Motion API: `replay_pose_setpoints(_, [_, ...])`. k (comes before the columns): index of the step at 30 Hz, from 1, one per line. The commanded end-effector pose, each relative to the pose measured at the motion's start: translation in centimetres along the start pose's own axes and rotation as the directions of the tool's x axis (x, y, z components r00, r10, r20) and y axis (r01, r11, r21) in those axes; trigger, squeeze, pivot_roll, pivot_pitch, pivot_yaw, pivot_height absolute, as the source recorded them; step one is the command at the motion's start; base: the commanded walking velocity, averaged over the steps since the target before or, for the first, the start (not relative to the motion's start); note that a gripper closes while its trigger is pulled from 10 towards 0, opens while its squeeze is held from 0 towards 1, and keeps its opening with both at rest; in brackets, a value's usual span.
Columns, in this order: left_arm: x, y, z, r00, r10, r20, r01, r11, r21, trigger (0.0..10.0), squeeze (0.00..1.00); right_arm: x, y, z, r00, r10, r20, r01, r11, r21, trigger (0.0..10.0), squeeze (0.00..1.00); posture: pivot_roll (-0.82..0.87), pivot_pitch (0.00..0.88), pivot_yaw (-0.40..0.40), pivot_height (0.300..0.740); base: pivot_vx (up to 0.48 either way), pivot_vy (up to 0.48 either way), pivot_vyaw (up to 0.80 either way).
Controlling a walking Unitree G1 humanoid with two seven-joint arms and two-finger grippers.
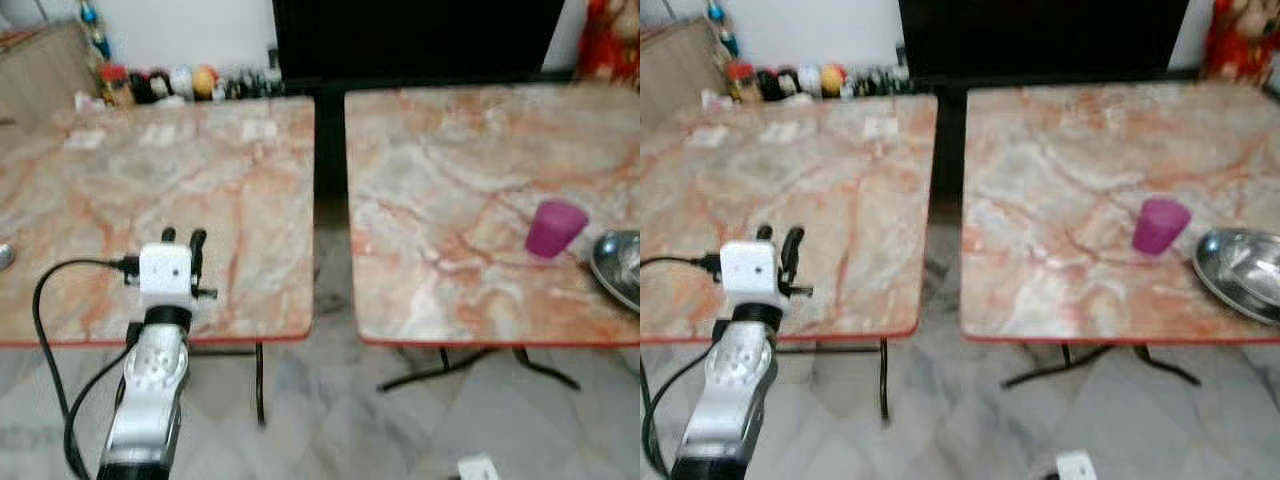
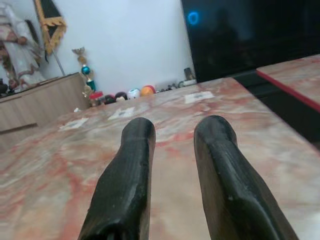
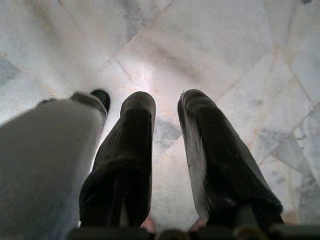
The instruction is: Setting the table
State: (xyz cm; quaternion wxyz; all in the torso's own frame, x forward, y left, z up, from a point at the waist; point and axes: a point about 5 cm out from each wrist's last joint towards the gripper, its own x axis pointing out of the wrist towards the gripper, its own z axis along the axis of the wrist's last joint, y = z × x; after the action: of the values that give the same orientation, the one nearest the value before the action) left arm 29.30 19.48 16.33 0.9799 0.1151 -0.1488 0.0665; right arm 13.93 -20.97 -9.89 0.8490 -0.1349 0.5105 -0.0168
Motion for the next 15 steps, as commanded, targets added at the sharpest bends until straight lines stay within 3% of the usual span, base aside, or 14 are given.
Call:
replay_pose_setpoints(1, [-0.08, 0.75, -0.20, 1.000, 0.018, -0.010, -0.017, 1.000, 0.015, 10.0, 0.00, 0.04, 1.02, 0.56, 1.000, 0.028, 0.015, -0.028, 1.000, 0.007, 10.0, 0.00, -0.03, 0.020, 0.029, 0.740, 0.000, 0.480, 0.00])
replay_pose_setpoints(15, [-0.61, -0.11, -0.49, 0.999, 0.034, -0.018, -0.034, 0.999, -0.007, 10.0, 0.00, 0.07, 0.30, 0.49, 1.000, 0.014, 0.009, -0.013, 1.000, -0.024, 10.0, 0.00, -0.04, 0.019, -0.014, 0.740, 0.000, 0.480, 0.00])
